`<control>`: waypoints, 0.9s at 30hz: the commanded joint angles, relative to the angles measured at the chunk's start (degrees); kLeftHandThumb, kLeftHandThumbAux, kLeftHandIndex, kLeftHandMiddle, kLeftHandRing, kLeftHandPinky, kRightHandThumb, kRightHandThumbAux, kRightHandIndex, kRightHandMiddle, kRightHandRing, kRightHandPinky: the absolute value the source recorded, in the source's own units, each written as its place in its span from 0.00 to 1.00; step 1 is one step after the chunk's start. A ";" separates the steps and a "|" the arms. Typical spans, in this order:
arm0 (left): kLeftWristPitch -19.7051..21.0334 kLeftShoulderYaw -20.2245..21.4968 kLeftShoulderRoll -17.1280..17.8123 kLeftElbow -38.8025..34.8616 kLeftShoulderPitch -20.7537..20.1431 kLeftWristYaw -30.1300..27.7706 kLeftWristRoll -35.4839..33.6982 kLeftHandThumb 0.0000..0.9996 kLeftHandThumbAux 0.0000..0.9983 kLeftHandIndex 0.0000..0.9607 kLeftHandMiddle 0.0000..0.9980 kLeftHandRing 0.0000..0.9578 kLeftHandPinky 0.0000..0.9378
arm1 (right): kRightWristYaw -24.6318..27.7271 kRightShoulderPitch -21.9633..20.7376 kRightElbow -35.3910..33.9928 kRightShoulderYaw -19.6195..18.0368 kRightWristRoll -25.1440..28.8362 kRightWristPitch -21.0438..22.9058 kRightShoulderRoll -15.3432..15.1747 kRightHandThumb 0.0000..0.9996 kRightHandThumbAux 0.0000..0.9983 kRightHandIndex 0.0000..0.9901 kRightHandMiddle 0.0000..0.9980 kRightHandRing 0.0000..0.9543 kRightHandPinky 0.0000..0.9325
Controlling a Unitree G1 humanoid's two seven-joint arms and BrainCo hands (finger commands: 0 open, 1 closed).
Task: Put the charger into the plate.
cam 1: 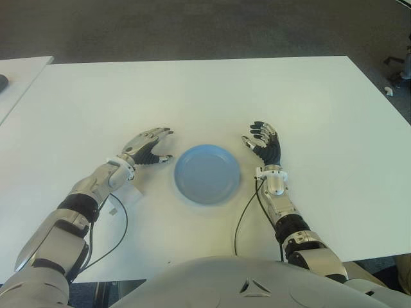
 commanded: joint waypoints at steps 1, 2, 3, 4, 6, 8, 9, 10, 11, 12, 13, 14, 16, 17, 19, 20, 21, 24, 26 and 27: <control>0.24 0.34 -1.09 0.11 2.66 2.97 1.33 0.00 0.45 0.00 0.00 0.00 0.00 | -0.47 8.07 7.62 0.26 -1.47 3.91 -0.81 0.02 0.88 0.28 0.37 0.36 0.32; 0.26 0.45 -1.17 -0.16 2.76 3.49 1.36 0.00 0.45 0.00 0.00 0.00 0.00 | -0.55 8.00 7.84 0.31 -1.49 3.94 -0.85 0.02 0.88 0.28 0.37 0.36 0.32; 0.29 0.51 -1.22 -0.35 2.84 3.87 1.40 0.00 0.44 0.00 0.00 0.00 0.00 | -0.62 7.95 8.01 0.36 -1.50 3.94 -0.88 0.02 0.87 0.28 0.37 0.36 0.32; 0.38 0.65 -1.27 -0.74 2.97 4.48 1.49 0.00 0.44 0.00 0.00 0.00 0.00 | -0.73 7.88 8.23 0.43 -1.56 3.95 -0.92 0.02 0.87 0.28 0.37 0.36 0.32; 0.67 0.84 -1.36 -1.39 3.17 5.94 1.93 0.00 0.44 0.00 0.00 0.00 0.00 | -0.99 7.76 8.57 0.58 -1.76 3.92 -1.01 0.02 0.87 0.28 0.37 0.36 0.32; 1.43 1.11 -1.50 -2.53 3.49 8.84 3.21 0.01 0.43 0.00 0.00 0.00 0.00 | -1.35 7.69 8.85 0.82 -2.08 3.91 -1.09 0.01 0.87 0.28 0.37 0.36 0.32; 1.86 1.24 -1.57 -3.14 3.63 10.00 3.79 0.02 0.42 0.00 0.00 0.00 0.00 | -1.46 7.65 8.98 0.88 -2.13 3.91 -1.11 0.01 0.87 0.28 0.37 0.36 0.32; 2.14 1.32 -1.61 -3.51 3.73 10.67 4.15 0.03 0.42 0.00 0.00 0.00 0.00 | -1.51 7.63 9.06 0.92 -2.13 3.91 -1.11 0.01 0.87 0.28 0.37 0.36 0.32; 2.62 1.41 -1.68 -4.10 3.82 11.97 4.82 0.03 0.42 0.00 0.00 0.00 0.00 | -1.45 7.55 9.33 0.95 -2.03 3.84 -1.05 0.01 0.87 0.28 0.37 0.36 0.32; 2.95 1.47 -1.71 -4.50 3.90 12.95 5.31 0.03 0.42 0.00 0.00 0.00 0.00 | -1.45 7.49 9.52 1.01 -1.98 3.78 -0.98 0.01 0.87 0.28 0.37 0.36 0.32; 3.39 1.52 -1.78 -4.98 3.98 14.58 6.09 0.04 0.42 0.00 0.00 0.00 0.00 | -1.24 7.44 9.71 1.03 -1.79 3.59 -0.85 0.01 0.87 0.28 0.37 0.36 0.32; 3.70 1.54 -1.83 -5.30 4.04 15.72 6.63 0.04 0.42 0.00 0.00 0.00 0.00 | -1.10 7.41 9.84 1.06 -1.65 3.44 -0.77 0.01 0.87 0.27 0.37 0.36 0.32; 4.26 1.60 -2.01 -5.92 4.19 18.74 7.91 0.05 0.41 0.00 0.00 0.00 0.00 | -0.30 7.46 9.84 1.03 -1.05 2.86 -0.51 0.01 0.89 0.27 0.36 0.36 0.32; 4.38 1.62 -2.10 -6.08 4.24 20.01 8.38 0.05 0.41 0.00 0.00 0.00 0.00 | 0.12 7.50 9.80 1.02 -0.76 2.59 -0.39 0.01 0.89 0.27 0.36 0.36 0.32; 4.48 1.59 -2.20 -6.13 4.26 21.39 8.91 0.06 0.41 0.00 0.00 0.00 0.00 | 0.52 7.51 9.83 1.00 -0.48 2.31 -0.28 0.02 0.90 0.27 0.36 0.35 0.32; 4.57 1.58 -2.32 -6.17 4.26 22.98 9.47 0.06 0.41 0.00 0.00 0.00 0.00 | 1.15 7.53 9.89 0.89 -0.06 1.93 -0.19 0.02 0.90 0.27 0.36 0.35 0.32; 4.86 1.60 -2.52 -6.41 4.32 24.75 10.10 0.06 0.41 0.00 0.00 0.00 0.00 | 1.78 7.55 10.02 0.72 0.43 1.50 -0.06 0.02 0.91 0.27 0.36 0.35 0.32; 5.21 1.58 -2.77 -6.54 4.35 27.34 11.00 0.06 0.39 0.00 0.00 0.00 0.00 | 2.66 7.53 10.26 0.47 1.02 0.90 0.14 0.02 0.91 0.28 0.36 0.36 0.33; 5.33 1.54 -2.84 -6.59 4.39 27.84 11.10 0.07 0.39 0.00 0.00 0.00 0.00 | 2.99 7.50 10.39 0.38 1.02 0.71 -0.03 0.02 0.92 0.28 0.36 0.36 0.33; 5.45 1.52 -2.89 -6.69 4.44 27.92 11.09 0.07 0.38 0.00 0.00 0.00 0.00 | 3.10 7.49 10.47 0.36 0.99 0.58 -0.12 0.02 0.92 0.28 0.36 0.36 0.33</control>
